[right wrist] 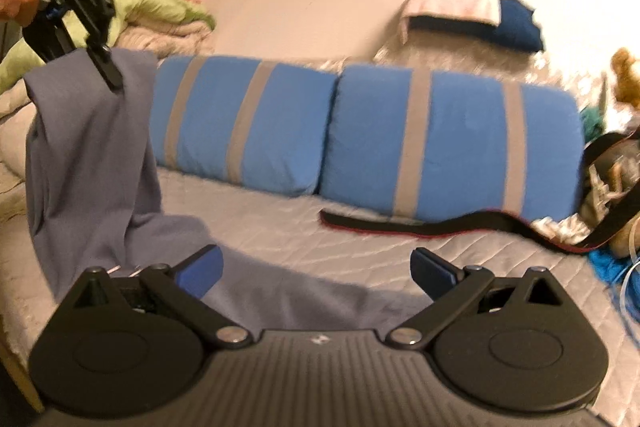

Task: Fold clothes
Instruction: 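Lift the held edge with the left gripper and fold it over the sweatpants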

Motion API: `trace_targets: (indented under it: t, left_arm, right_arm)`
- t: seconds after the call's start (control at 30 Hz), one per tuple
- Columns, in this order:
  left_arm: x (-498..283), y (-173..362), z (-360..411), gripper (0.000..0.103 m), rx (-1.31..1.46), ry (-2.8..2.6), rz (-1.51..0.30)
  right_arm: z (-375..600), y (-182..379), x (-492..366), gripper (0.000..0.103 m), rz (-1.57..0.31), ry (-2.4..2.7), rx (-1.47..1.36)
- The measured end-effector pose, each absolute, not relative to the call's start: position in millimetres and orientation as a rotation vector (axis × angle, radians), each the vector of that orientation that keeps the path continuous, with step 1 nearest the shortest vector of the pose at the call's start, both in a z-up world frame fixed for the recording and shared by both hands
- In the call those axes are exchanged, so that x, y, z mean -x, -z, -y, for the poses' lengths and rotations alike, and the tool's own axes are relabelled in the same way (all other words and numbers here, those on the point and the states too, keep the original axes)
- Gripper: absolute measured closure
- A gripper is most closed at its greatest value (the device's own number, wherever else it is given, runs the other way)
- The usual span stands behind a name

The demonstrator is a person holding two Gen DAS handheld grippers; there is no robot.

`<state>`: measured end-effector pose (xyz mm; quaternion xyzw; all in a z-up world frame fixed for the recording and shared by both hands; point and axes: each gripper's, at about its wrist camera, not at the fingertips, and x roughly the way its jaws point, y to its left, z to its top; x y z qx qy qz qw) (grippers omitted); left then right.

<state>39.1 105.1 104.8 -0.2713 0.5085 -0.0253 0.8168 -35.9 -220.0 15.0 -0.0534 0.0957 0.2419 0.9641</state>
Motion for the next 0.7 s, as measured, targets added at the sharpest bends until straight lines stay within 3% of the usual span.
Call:
trace_targets:
  t: [0.3,0.7]
  left_arm:
    - [-67,-74,-29,0.093,0.521,0.173,-1.154]
    - [-99,1,37,0.093,0.468,0.241,-1.296]
  right_arm:
    - [239,-21,48,0.0,-0.03,-0.414,0.099]
    - [254,-18,40,0.0,-0.177,-0.736,0.033]
